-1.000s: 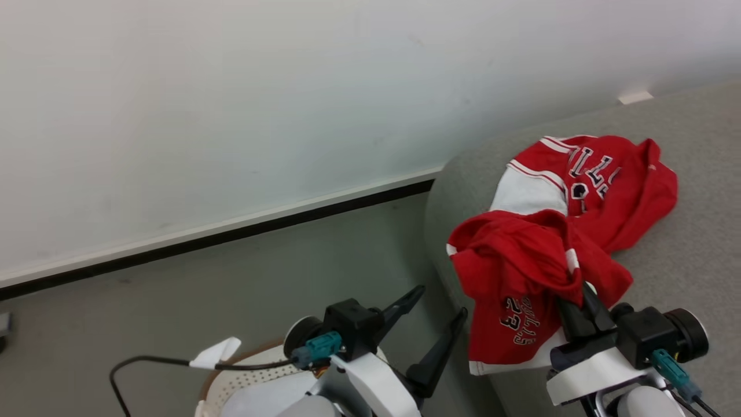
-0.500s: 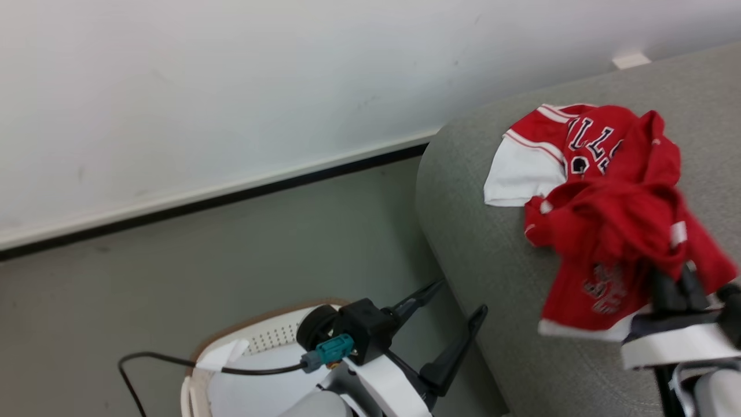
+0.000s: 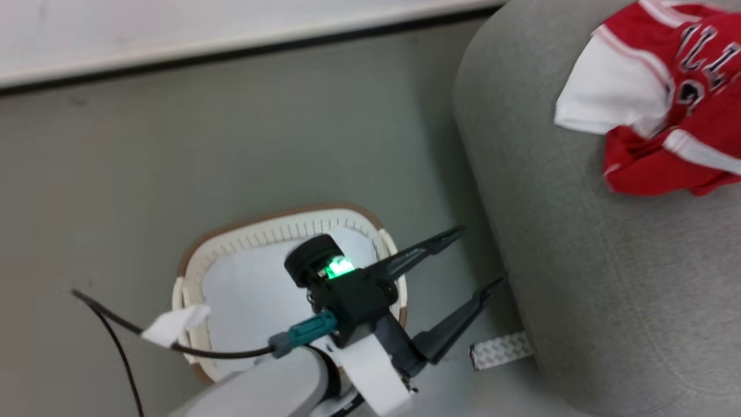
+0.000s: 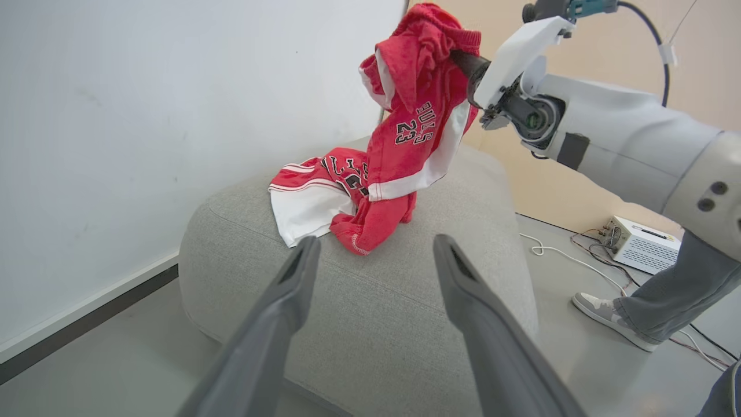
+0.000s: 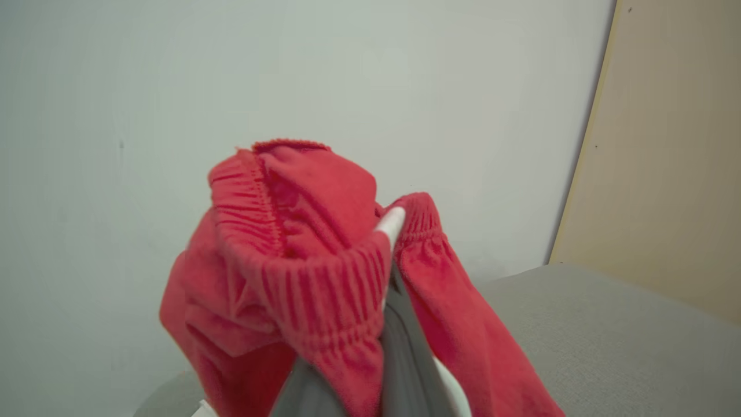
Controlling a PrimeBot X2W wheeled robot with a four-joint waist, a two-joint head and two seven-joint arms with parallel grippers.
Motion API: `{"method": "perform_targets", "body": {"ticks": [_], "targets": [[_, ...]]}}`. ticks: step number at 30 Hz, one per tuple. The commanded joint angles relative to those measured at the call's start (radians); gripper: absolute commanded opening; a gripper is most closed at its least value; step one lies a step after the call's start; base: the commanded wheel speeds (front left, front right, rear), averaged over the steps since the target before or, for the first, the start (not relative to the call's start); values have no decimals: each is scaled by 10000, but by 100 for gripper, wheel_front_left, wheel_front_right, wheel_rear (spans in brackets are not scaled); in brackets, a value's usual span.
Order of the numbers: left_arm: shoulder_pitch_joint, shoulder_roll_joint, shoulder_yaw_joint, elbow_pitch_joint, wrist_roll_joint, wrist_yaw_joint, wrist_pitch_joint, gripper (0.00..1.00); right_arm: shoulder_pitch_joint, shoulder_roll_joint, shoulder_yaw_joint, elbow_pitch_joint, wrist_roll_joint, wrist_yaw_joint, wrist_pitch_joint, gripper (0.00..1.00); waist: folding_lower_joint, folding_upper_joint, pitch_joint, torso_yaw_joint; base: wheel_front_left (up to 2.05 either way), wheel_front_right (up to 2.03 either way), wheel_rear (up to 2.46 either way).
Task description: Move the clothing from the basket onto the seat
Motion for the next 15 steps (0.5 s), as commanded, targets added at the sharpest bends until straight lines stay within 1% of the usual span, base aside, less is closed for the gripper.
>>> {"method": "perform_targets", "body": {"ticks": [1, 4, 7, 12, 13, 14, 15], "targets": [[-193, 277, 91, -146, 227, -54, -87, 100, -477, -24, -315, 152, -137, -22, 48, 0, -2, -1, 1361, 443, 0, 0, 0], [-398, 589, 186, -535, 319, -157, -121, 100, -1389, -224, -1442, 562, -582, -24, 146, 0, -2, -1, 2093, 541, 0, 0, 0], [-481, 885, 289, -744, 356, -208, -200, 100, -2105, -273, -2507, 1124, -1228, -22, -28, 0, -2, -1, 2566, 682, 0, 0, 0], [-351, 1217, 342, -795, 412, -199, -293, 100, -2629, 256, -4129, 2122, -2365, -22, -496, 0, -2, -1, 2905, 794, 0, 0, 0], [-283, 1268, 344, -775, 404, -190, -329, 100, -2621, 348, -4418, 2289, -2529, -24, -546, 13, -2, -1, 2909, 792, 0, 0, 0], [-236, 1302, 339, -759, 385, -191, -363, 100, -2606, 431, -4662, 2432, -2717, -22, -600, 48, -2, -1, 2900, 782, 0, 0, 0], [-205, 1344, 344, -748, 379, -170, -358, 100, -2558, 529, -4859, 2544, -2980, -22, -617, 100, -2, -1, 2882, 755, 0, 0, 0]]}}
